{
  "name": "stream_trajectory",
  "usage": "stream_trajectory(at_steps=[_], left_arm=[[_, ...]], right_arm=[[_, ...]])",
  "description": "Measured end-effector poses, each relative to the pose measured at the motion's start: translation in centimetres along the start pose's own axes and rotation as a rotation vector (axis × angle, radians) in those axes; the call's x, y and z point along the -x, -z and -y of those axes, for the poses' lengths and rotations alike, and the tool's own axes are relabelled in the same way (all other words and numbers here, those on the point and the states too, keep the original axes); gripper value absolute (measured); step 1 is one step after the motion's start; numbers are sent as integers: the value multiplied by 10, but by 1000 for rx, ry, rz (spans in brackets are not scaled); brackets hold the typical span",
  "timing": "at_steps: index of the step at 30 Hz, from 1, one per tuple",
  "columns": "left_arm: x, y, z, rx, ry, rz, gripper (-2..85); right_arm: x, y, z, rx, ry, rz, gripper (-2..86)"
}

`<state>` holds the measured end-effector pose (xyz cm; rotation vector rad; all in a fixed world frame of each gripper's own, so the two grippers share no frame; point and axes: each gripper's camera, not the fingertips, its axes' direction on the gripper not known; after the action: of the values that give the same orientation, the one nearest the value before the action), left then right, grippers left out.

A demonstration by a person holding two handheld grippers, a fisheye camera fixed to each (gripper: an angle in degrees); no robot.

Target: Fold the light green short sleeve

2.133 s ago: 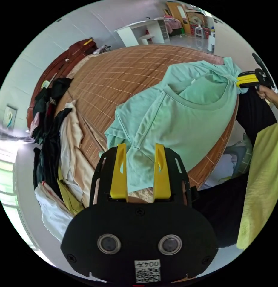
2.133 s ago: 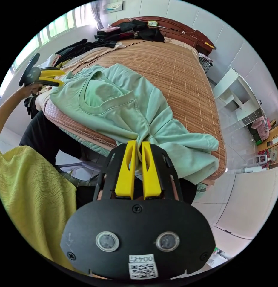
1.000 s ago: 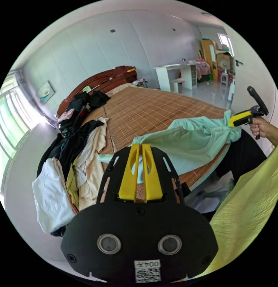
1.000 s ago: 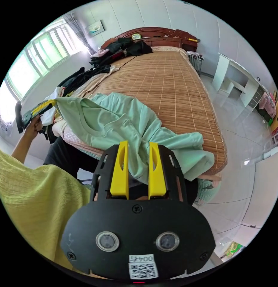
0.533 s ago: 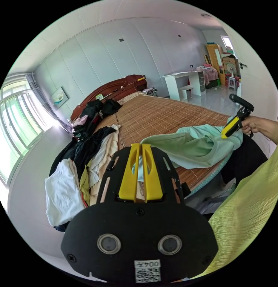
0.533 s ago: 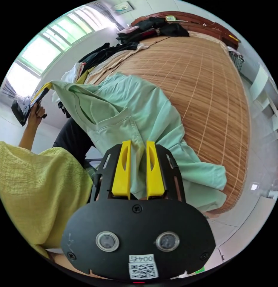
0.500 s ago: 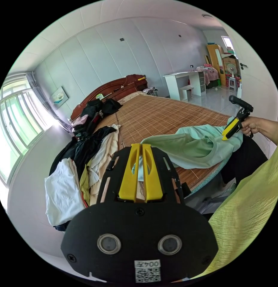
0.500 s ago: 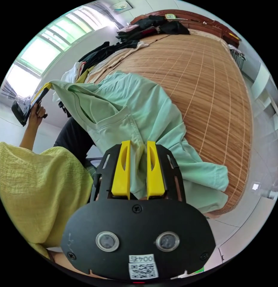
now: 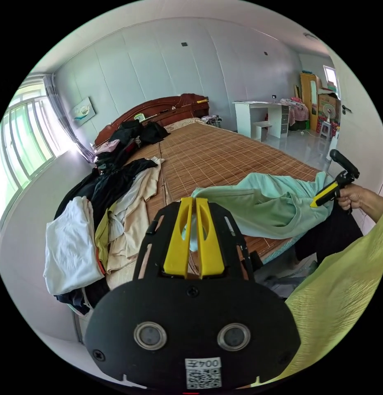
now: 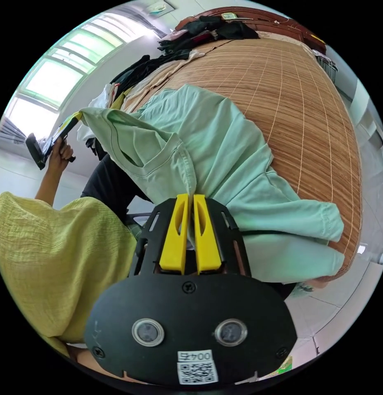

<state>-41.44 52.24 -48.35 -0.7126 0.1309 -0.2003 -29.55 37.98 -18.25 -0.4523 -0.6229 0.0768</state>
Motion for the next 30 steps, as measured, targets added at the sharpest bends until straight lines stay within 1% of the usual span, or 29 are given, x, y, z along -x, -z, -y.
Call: stream_trajectory(at_steps=[2,4,5,6,9,10,11,13,15,19,21,25,30], left_arm=[[-3,-2,-7,-2,22,30,13],[-4,1,-3,-28,22,59,12],[-3,5,7,-63,13,69,12],[-2,8,14,-86,8,76,11],[0,37,60,-236,-1,116,11],[0,54,79,-297,-8,141,11],[0,73,98,-354,-10,176,10],[3,106,124,-435,-1,228,10],[7,154,149,-544,4,278,10],[11,224,169,-674,-2,372,10],[15,264,175,-725,-5,405,10],[22,305,174,-771,-22,394,10],[8,329,154,-809,-60,415,11]], right_arm=[[7,10,-17,-62,-7,-43,10],[20,46,-34,-194,2,-144,4],[24,58,-36,-233,3,-178,3],[31,86,-38,-315,13,-237,2],[59,166,-37,-509,74,-386,-2],[73,200,-36,-583,99,-449,-2],[81,216,-35,-612,113,-480,-3],[117,281,-37,-730,182,-583,-3],[146,324,-42,-814,239,-637,-3],[216,410,-65,-978,333,-756,-4],[243,440,-77,-1028,363,-779,-4],[293,479,-103,-1072,422,-873,-4],[324,483,-136,-1099,450,-967,-3]])
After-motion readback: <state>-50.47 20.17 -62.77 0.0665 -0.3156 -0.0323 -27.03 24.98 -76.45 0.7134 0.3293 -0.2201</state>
